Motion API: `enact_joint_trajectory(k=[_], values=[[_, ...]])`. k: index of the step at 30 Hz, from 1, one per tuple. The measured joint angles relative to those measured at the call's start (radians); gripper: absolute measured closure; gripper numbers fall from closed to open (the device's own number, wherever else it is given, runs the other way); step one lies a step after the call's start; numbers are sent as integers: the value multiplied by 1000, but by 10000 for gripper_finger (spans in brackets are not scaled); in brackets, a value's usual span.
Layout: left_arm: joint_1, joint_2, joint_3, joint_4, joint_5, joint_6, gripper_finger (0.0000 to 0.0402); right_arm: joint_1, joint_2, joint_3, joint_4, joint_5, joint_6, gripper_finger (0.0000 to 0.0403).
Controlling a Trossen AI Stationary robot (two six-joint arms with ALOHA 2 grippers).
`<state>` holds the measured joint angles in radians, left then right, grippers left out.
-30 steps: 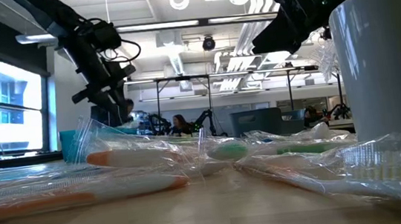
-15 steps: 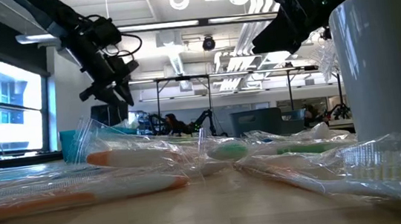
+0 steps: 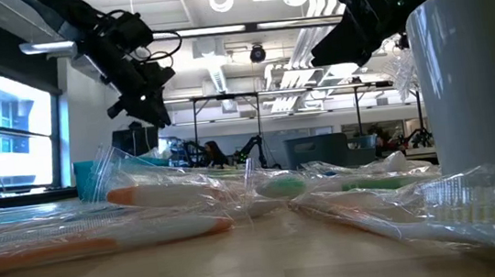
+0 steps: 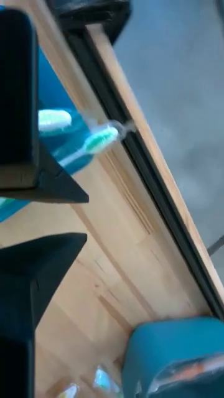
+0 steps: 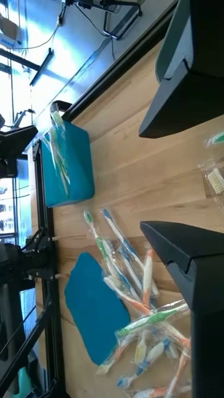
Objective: Pick & Place Toothbrushes
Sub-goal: Put the orange toothbrush into the dark gray bin
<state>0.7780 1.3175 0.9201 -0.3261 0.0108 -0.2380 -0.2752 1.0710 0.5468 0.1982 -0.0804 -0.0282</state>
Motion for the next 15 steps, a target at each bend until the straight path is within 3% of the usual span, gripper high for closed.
enact_joint_trajectory(k=[9, 15], values=[[-35, -67, 0, 24, 0, 59, 394, 0, 0, 0, 0, 0, -2, 179], [-34, -154, -68, 47, 0, 59, 396, 0, 0, 0, 0, 0, -2, 179]])
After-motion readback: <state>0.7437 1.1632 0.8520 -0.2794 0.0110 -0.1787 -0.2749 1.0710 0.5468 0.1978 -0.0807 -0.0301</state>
